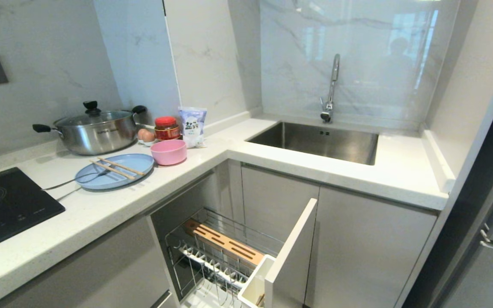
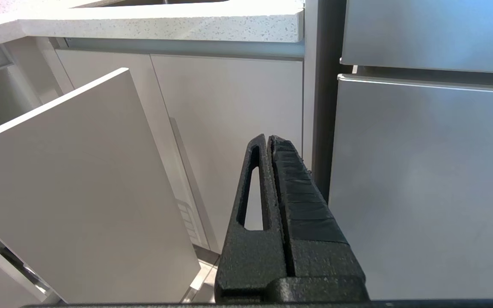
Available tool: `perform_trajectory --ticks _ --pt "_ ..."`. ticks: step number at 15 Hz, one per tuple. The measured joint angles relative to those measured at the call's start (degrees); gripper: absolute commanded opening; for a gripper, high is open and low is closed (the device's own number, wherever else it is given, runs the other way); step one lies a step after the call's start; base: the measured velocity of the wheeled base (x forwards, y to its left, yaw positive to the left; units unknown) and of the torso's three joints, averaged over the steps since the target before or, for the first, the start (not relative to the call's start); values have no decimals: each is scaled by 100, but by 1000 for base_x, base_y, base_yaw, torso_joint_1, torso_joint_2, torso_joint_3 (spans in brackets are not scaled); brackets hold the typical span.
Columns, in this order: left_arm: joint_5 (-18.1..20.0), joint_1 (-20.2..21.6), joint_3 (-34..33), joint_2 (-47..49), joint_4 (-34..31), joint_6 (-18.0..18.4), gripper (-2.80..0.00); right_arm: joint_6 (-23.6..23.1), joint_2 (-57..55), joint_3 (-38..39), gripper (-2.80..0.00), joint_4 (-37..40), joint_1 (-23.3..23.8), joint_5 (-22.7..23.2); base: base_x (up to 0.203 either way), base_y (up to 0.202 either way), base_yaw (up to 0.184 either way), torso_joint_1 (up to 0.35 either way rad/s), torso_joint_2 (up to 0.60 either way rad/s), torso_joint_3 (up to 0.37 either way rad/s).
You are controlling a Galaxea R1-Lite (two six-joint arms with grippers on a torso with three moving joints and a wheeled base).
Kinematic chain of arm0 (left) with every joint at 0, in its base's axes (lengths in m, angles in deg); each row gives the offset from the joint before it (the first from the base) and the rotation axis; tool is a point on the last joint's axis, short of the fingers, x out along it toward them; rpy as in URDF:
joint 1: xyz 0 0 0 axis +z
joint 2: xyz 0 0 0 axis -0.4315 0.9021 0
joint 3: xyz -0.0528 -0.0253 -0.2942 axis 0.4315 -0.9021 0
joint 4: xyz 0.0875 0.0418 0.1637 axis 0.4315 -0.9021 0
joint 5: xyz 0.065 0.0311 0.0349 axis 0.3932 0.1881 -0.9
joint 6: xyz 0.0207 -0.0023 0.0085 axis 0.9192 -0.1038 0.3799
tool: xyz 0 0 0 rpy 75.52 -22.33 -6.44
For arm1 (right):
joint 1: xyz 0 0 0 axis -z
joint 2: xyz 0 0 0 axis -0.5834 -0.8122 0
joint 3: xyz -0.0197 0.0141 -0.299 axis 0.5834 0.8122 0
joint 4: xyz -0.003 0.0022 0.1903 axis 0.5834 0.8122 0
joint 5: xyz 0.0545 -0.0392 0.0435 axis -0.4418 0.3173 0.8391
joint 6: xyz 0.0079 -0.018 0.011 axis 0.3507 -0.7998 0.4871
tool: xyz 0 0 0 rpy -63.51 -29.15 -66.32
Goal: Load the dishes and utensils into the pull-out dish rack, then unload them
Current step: Pick up the chopsticks and place it in the cupboard
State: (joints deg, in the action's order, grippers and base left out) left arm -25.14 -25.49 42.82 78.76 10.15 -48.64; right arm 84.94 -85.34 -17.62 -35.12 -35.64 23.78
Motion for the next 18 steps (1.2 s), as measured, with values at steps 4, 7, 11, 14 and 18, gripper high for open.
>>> perform_trajectory --ticks 4,7,11,14,18 --pt "-11 0 -5 -2 5 -12 -280 0 0 0 -280 0 2 0 0 0 0 0 0 0" --pt "-14 0 -7 -5 7 -13 -280 -2 0 0 -280 0 0 0 0 0 0 0 0 0" --pt "-12 0 -7 -5 7 -13 -280 -1 0 0 -280 0 2 0 0 0 0 0 0 0" --pt "-12 0 -7 -5 8 -13 -280 -2 0 0 -280 0 2 -2 0 0 0 0 0 0" --pt "-11 0 -5 -5 7 -13 -280 -1 0 0 -280 0 0 0 0 0 0 0 0 0"
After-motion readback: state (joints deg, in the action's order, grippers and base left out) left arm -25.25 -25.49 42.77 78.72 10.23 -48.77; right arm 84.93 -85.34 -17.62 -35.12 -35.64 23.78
